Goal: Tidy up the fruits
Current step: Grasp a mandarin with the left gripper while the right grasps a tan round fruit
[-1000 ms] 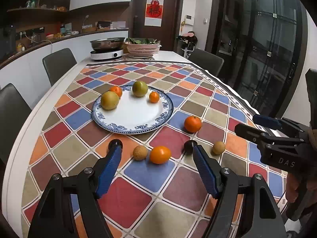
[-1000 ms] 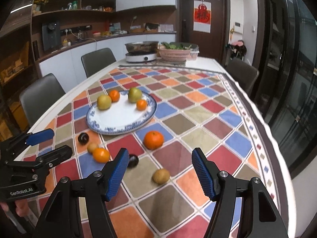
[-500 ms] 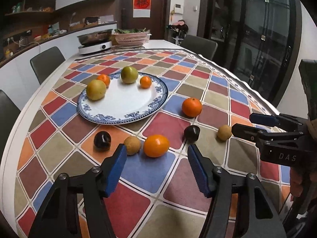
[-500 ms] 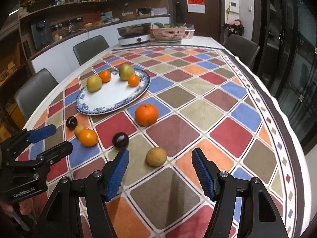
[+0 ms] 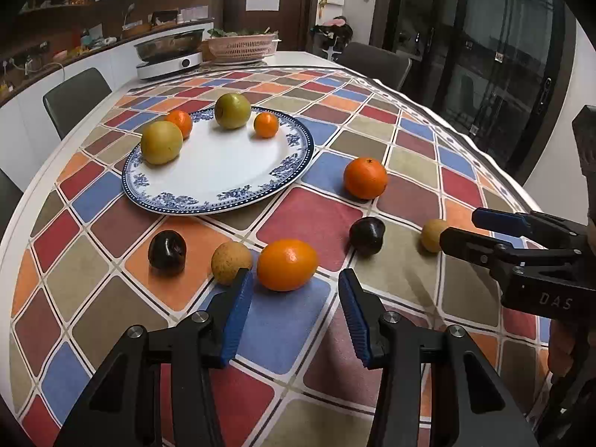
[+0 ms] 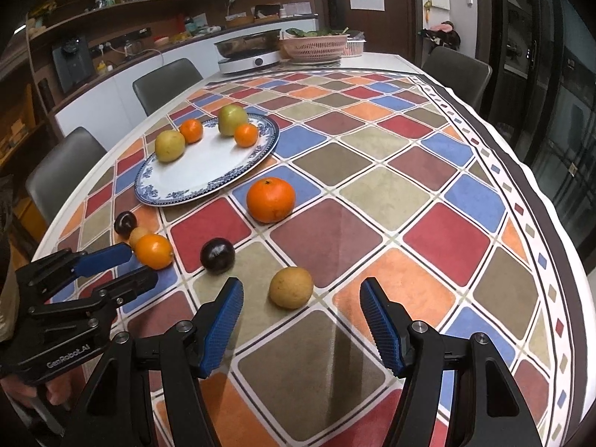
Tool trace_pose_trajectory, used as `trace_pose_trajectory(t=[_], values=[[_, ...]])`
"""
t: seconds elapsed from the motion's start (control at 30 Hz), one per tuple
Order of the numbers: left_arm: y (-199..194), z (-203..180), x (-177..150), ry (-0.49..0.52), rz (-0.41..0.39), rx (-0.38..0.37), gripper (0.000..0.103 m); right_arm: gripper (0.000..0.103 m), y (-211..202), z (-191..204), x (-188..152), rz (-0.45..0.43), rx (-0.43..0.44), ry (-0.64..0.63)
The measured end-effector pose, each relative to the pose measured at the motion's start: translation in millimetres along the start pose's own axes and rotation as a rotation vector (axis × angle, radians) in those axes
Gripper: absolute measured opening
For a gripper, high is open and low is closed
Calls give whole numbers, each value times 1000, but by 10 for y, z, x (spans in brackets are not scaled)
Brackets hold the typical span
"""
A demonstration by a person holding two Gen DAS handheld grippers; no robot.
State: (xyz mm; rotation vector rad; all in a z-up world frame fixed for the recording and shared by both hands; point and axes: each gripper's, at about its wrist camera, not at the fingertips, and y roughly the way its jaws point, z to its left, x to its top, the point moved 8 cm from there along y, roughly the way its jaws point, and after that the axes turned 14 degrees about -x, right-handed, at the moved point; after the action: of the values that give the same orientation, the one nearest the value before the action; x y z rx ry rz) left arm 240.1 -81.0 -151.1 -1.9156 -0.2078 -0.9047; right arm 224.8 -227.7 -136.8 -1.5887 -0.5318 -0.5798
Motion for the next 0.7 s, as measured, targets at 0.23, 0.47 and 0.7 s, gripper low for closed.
trace_pose_trajectory(t=[0.23,0.47,0.7], values=[[87,22,22,4,21,22,44,58,65,8,-32,19,16,5],[159,30,62,0,32,30,44,47,124,-3,-58,38,33,14],[192,51,80,-15,34,30,39,44,166,30,-57,41,43,6]])
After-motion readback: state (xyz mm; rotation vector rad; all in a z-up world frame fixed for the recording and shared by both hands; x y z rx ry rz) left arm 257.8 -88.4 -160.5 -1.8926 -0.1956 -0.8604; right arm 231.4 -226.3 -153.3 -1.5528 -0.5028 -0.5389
